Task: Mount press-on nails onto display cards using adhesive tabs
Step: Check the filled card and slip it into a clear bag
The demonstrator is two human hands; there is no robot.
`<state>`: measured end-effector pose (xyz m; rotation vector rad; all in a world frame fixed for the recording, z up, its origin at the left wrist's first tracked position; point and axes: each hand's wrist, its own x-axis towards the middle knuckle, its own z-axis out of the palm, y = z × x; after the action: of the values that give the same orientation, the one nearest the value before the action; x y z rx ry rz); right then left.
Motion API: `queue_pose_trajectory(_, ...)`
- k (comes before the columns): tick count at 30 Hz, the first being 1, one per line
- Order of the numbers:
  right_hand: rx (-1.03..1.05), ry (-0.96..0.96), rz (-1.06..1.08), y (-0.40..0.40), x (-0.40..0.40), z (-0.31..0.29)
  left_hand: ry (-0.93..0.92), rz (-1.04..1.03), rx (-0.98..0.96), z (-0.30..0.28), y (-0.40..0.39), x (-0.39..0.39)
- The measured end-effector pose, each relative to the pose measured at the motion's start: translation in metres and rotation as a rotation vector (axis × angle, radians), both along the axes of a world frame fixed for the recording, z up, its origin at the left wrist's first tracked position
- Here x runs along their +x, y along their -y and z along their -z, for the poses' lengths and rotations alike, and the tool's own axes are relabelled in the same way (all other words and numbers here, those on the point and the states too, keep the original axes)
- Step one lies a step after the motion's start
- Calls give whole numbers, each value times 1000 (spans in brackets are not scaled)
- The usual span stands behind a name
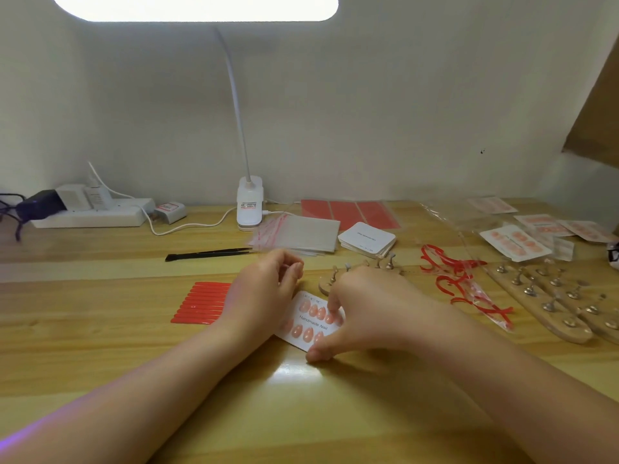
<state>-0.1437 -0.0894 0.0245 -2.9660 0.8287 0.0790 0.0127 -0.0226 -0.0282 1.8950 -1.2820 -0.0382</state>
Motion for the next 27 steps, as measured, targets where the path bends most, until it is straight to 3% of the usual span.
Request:
queue_pose_trajectory(6, 150, 24, 58, 8, -2, -3, 180, 78, 36, -1, -2, -7)
queue_pose_trajectory(18, 132, 45, 58, 10, -7, -5, 155, 110, 92, -4, 0, -8)
queue_pose_trajectory(23, 422, 207, 214, 24, -13, -16, 189, 95, -180, -13, -3, -1)
queue_pose_trajectory(27, 975, 322, 172, 28, -15, -18, 14, 67, -283, -22, -4, 7)
